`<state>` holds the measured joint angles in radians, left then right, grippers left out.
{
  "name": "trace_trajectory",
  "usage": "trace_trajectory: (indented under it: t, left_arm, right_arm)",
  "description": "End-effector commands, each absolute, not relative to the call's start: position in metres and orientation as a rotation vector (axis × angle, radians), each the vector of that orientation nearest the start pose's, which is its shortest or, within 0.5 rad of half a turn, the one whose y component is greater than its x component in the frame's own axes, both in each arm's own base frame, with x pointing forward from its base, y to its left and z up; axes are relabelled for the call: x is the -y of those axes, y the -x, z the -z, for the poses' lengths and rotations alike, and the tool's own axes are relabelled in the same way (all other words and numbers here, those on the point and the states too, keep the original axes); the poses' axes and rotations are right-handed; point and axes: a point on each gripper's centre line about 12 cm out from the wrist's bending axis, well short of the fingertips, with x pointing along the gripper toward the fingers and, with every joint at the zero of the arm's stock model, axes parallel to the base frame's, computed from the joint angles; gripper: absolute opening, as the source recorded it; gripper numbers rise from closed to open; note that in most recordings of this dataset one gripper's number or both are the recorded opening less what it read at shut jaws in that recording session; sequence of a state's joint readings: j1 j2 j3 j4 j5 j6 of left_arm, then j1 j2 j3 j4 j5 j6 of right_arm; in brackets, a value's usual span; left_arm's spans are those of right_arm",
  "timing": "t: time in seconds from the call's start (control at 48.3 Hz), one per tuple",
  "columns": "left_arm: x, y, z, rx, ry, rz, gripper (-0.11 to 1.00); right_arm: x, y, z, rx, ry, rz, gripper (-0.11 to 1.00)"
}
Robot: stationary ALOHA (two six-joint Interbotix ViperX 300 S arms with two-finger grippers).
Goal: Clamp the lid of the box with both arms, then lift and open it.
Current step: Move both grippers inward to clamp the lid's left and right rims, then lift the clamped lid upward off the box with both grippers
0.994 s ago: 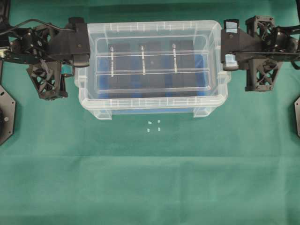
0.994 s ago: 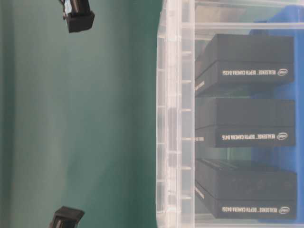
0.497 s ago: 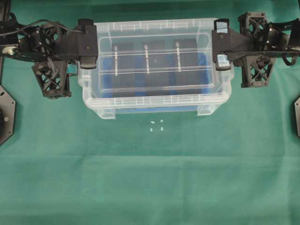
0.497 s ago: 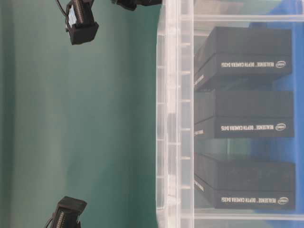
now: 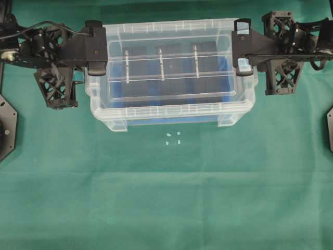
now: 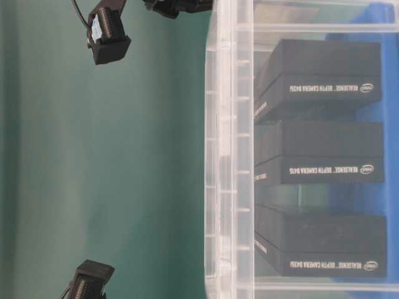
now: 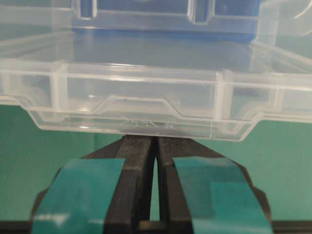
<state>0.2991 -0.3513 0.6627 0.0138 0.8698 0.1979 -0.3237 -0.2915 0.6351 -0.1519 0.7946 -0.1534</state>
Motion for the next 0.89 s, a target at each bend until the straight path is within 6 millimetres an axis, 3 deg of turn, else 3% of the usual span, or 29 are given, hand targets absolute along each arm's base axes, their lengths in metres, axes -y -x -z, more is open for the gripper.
trace_trajectory:
  t: [0.0, 0.869]
  left_arm:
    - [-0.086, -0.276, -0.24, -1.152, -0.014, -0.156, 0.01]
    - [-0.078, -0.268, -0.281, -1.099, -0.028, -0.152, 0.01]
  right_arm:
    - [0.104, -0.301, -0.249, -1.083, 0.115, 0.227, 0.0]
    - [0.095, -0.298, -0.282, -1.069, 0.117, 0.224, 0.0]
